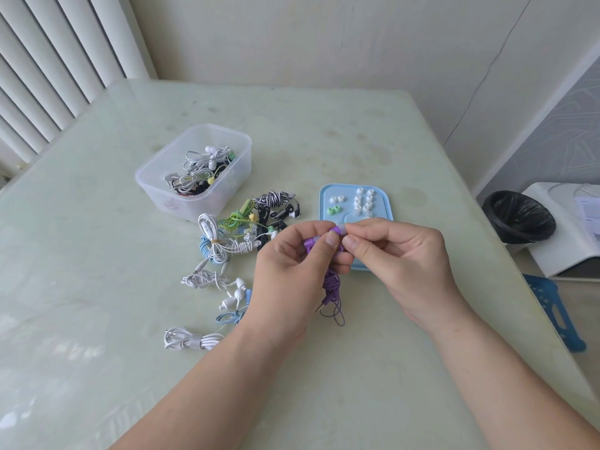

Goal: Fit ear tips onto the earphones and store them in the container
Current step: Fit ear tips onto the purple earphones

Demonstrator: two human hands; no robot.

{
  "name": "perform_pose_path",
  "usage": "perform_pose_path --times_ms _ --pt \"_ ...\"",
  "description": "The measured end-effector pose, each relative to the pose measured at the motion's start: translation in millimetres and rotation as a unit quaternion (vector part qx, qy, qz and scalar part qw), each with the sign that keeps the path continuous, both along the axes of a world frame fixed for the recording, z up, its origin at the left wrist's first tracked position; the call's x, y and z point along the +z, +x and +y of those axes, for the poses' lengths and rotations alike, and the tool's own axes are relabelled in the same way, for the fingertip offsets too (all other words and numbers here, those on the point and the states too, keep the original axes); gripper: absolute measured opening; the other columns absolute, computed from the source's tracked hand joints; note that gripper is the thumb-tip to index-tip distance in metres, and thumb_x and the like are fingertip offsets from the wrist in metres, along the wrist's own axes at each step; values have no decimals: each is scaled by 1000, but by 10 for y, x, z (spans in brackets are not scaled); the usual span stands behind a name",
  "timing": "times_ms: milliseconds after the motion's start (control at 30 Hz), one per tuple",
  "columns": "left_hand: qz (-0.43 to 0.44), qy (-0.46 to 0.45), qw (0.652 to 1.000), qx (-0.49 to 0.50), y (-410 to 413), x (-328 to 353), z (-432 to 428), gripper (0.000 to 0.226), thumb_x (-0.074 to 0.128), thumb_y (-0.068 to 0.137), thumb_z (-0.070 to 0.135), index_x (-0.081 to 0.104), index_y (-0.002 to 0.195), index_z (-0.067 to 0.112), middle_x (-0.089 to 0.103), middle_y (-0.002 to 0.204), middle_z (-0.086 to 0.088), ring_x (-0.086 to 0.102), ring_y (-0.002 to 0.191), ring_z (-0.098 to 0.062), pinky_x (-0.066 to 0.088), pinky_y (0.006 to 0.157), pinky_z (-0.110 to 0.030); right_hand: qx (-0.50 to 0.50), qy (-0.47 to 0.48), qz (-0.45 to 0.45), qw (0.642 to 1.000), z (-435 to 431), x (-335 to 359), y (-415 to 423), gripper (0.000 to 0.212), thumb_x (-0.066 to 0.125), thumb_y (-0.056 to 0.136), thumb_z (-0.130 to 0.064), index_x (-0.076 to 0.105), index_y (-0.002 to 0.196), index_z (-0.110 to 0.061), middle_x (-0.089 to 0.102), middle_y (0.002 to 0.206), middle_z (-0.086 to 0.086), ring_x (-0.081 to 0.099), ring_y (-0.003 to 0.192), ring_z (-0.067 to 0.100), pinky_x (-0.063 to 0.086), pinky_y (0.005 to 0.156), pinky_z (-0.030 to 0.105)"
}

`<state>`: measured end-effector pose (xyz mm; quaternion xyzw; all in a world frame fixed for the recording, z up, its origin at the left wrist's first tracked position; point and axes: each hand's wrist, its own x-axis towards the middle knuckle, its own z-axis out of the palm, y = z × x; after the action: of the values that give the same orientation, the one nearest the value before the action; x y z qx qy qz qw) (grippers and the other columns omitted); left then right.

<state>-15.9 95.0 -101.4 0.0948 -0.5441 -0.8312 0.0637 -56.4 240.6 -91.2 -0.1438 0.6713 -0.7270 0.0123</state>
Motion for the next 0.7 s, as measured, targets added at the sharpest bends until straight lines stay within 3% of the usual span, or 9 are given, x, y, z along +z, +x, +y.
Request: perform_pose_path --times_ms 167,367,500,700 --pt "11 -20 1000 -7 10 10 15 10 64 100 6 74 103 5 74 77 -14 67 70 -22 58 72 -32 -6 -40 -52 998 11 53 -26 12 78 80 -14 75 90 -7 78 89 19 75 79 32 60 76 37" --pt "9 -25 999 -25 26 35 14 10 66 100 8 75 100 10 75 80 -15 67 70 -25 56 75 -39 20 -75 -91 993 72 47 -88 20 81 77 -9 75 96 -7 75 91 24 71 79 38 57 77 44" --pt "6 -28 999 -32 31 35 3 10 65 100 8 76 100 10 74 77 -14 67 69 -24 57 74 -38 42 -59 -73 995 101 53 -89 18 72 81 -12 78 97 -7 77 91 22 73 81 36 58 77 41" --pt "-1 -35 999 -37 21 19 -5 9 66 100 9 75 102 8 75 79 -15 68 70 -24 58 73 -35 32 -4 -37 999 97 63 -90 15 75 78 -9 76 93 -7 78 85 17 74 73 30 59 76 33"
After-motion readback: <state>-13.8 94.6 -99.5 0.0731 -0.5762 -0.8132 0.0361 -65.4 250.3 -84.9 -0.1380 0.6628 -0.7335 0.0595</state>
